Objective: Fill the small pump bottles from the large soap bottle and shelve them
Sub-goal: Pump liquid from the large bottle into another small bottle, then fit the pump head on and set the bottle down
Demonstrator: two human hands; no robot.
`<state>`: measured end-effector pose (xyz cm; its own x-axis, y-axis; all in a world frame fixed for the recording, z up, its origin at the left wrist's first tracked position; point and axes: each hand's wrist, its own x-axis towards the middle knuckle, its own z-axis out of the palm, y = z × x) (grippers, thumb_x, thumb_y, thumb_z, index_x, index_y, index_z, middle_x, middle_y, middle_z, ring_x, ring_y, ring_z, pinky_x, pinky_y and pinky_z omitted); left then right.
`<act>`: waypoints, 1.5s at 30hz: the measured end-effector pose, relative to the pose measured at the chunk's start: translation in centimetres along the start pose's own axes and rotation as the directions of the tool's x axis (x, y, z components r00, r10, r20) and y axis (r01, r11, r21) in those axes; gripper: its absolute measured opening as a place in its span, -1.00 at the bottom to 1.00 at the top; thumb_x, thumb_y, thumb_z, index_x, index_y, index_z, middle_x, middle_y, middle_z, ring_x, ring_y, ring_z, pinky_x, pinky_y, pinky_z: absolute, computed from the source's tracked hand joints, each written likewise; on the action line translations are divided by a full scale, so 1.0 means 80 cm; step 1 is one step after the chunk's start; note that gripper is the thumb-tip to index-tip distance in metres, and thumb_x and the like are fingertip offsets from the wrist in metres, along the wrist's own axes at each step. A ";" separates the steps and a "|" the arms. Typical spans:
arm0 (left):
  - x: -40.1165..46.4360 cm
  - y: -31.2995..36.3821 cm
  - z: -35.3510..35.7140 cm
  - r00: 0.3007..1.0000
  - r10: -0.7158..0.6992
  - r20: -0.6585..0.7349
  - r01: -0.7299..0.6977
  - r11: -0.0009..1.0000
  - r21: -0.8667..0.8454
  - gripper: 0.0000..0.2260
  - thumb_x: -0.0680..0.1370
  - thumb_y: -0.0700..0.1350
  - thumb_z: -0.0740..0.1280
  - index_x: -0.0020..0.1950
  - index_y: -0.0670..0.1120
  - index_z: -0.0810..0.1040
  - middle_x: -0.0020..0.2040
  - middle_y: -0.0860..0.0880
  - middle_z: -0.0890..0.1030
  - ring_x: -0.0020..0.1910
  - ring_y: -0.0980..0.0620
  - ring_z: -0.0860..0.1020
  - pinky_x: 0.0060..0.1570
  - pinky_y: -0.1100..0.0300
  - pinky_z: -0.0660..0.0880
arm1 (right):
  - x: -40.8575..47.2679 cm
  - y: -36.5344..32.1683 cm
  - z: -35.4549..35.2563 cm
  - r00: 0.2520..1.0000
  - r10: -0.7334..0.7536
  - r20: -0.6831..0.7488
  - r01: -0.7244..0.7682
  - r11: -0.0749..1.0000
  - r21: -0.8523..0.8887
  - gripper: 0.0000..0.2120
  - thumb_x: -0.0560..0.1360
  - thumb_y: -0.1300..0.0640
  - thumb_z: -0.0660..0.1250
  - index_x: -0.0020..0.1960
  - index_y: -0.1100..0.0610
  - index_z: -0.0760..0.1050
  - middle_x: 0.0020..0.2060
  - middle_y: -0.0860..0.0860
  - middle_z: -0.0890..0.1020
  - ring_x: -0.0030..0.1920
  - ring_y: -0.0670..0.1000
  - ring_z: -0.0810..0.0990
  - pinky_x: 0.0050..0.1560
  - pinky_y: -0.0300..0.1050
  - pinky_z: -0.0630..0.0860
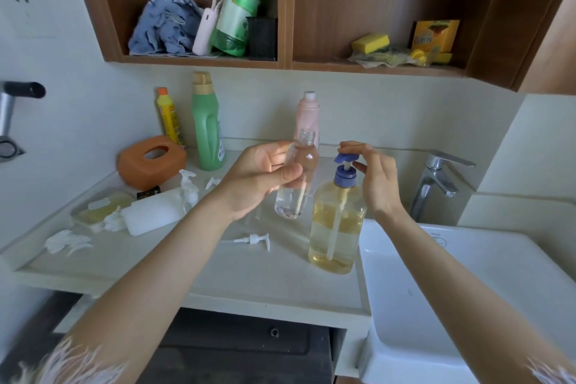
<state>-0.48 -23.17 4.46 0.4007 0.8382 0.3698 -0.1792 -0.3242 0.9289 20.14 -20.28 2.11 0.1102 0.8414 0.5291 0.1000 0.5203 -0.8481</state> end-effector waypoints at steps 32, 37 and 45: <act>-0.151 -0.162 -0.113 0.786 -0.235 -0.572 0.432 0.870 0.236 -0.80 0.37 0.16 0.47 -0.02 0.30 0.64 0.07 0.21 0.65 0.09 -0.17 0.60 0.20 -0.06 0.50 | -0.015 0.081 0.142 0.848 0.085 0.523 0.317 0.710 -0.629 -0.73 0.44 0.20 0.43 0.14 0.14 0.60 0.01 0.09 0.66 -0.03 0.09 0.61 -0.05 -0.21 0.38; -0.146 -0.161 -0.112 0.802 -0.217 -0.556 0.397 0.889 0.226 -0.76 0.31 0.23 0.48 -0.05 0.28 0.67 0.01 0.18 0.69 0.00 -0.08 0.66 0.14 -0.27 0.50 | 0.000 -0.007 0.105 0.792 0.050 0.609 0.445 0.637 -0.630 -0.73 0.42 0.19 0.47 0.11 0.07 0.63 -0.03 0.01 0.66 -0.18 -0.10 0.43 -0.06 -0.21 0.37; -0.146 -0.164 -0.114 0.795 -0.244 -0.555 0.393 0.905 0.165 -0.68 0.29 0.19 0.48 0.02 0.20 0.66 -0.02 0.06 0.69 -0.10 -0.06 0.67 0.14 -0.26 0.51 | -0.008 -0.030 0.103 0.712 0.173 0.681 0.471 0.602 -0.645 -0.73 0.44 0.22 0.45 0.13 0.08 0.62 -0.02 0.01 0.64 -0.13 -0.08 0.42 0.02 -0.14 0.44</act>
<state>-11.04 -24.73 -12.25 -0.1358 0.9892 0.0559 0.1432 -0.0363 0.9890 11.71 -20.87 3.57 -0.5779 0.7882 0.2117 0.7497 0.6152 -0.2440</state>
